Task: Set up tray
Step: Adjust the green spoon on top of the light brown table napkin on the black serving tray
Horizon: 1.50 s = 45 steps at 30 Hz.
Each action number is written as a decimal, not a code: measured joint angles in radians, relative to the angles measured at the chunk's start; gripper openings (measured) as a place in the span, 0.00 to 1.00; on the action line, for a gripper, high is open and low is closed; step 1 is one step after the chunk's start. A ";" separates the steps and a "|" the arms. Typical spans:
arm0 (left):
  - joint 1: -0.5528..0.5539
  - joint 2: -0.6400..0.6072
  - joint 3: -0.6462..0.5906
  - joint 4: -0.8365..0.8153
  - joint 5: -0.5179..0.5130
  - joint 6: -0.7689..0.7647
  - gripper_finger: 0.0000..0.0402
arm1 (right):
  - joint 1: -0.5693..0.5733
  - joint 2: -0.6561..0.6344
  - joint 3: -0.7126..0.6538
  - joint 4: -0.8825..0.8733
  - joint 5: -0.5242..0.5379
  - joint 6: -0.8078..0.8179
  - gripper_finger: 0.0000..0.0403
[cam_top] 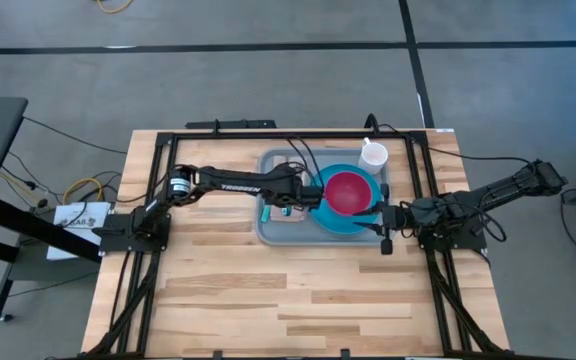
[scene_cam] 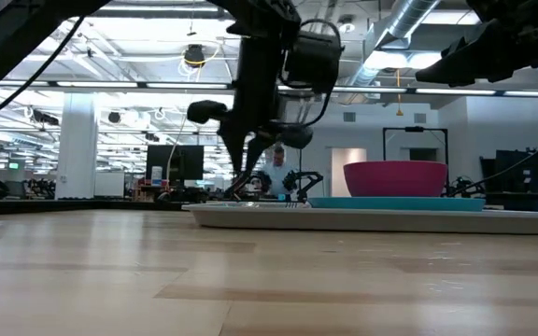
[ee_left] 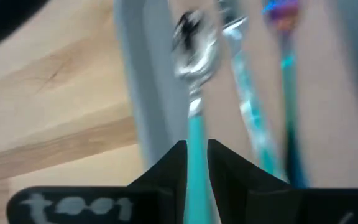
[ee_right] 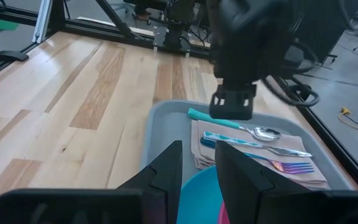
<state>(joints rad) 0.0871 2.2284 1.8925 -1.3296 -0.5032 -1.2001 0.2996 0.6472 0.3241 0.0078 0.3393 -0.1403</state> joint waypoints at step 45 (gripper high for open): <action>0.112 0.061 -0.034 0.041 0.119 0.117 0.08 | 0.000 0.000 0.000 0.000 -0.001 0.000 0.23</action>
<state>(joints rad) 0.1991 2.2890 1.8585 -1.2885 -0.3845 -1.0826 0.2996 0.6471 0.3241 0.0078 0.3385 -0.1405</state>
